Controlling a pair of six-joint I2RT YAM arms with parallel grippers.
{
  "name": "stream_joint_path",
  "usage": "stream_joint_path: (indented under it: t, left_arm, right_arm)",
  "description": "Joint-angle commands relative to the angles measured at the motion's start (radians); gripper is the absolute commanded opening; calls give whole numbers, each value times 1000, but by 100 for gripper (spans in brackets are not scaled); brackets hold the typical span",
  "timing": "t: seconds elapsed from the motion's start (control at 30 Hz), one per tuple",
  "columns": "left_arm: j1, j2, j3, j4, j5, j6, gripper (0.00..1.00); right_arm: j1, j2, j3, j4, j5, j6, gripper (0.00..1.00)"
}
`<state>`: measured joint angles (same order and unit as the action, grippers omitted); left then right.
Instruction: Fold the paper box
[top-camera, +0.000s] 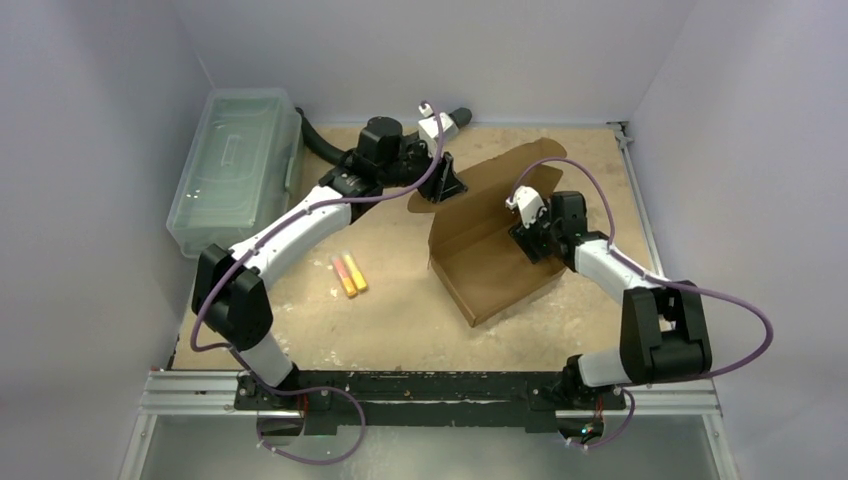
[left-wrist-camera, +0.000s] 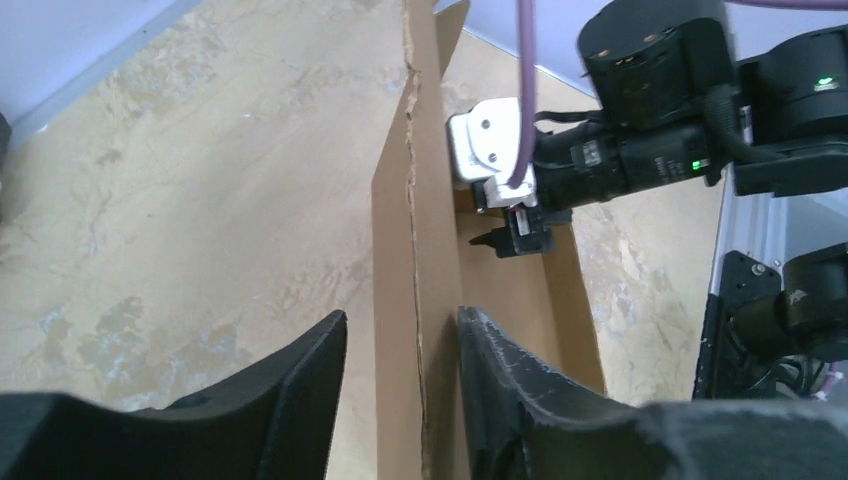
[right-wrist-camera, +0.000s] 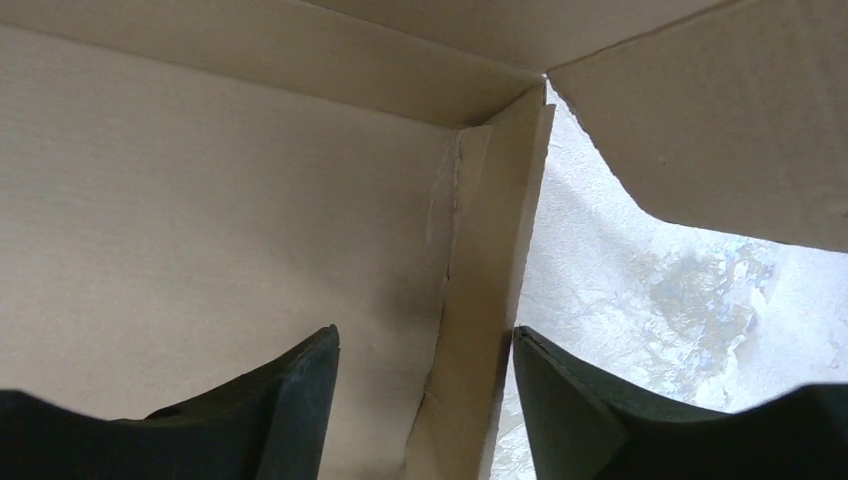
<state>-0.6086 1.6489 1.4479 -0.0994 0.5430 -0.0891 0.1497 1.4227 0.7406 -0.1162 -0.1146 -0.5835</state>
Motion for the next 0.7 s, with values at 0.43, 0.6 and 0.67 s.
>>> stream_joint_path:
  t: [0.43, 0.6, 0.67]
  left_arm:
    - [216, -394, -226, 108, -227, -290, 86]
    - [217, -606, -431, -89, -234, -331, 85]
    - [218, -682, -543, -152, -283, -405, 85]
  right_arm:
    - [-49, -64, 79, -136, -209, -34, 80]
    - [-60, -84, 71, -154, -243, -49, 80]
    - [-82, -111, 69, -181, -287, -69, 81]
